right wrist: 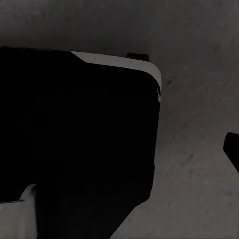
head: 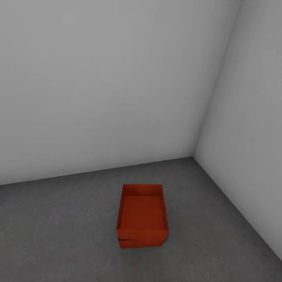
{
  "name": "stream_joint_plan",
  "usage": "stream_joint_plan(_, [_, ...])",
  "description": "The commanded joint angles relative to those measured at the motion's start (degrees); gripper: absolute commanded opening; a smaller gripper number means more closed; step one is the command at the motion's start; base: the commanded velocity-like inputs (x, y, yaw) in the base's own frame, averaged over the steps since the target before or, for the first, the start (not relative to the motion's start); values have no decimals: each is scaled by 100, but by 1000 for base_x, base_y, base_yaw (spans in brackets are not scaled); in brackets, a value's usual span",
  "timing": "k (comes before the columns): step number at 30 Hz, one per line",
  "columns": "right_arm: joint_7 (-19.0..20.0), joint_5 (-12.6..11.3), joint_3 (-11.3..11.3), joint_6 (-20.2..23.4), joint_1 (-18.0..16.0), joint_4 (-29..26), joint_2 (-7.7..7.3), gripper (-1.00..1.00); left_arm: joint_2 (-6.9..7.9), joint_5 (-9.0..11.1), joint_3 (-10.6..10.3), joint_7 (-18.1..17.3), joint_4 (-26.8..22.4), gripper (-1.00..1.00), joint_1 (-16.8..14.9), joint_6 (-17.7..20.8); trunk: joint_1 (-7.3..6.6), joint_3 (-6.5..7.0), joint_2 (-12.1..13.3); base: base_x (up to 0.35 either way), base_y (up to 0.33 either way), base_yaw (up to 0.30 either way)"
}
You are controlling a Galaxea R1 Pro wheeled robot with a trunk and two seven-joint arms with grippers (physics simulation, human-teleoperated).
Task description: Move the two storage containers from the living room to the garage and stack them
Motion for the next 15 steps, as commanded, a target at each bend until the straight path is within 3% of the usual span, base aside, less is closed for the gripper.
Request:
stream_joint_plan(1, [51, -27, 45, -25, -6, 18, -16, 100, -3, 36, -9, 9, 1, 100, -2, -6, 1, 3, -5, 0, 0, 0])
stream_joint_plan(9, [154, -25, 43, -26, -6, 16, -52, 100, 9, 44, -8, -362, -3, 100, -2, -13, 1, 58, -5, 0, 0, 0])
stream_joint_plan(15, [157, -13, 44, -25, -6, 10, -60, 100, 27, 42, -11, -429, -8, 100, -2, -8, 1, 63, -5, 0, 0, 0])
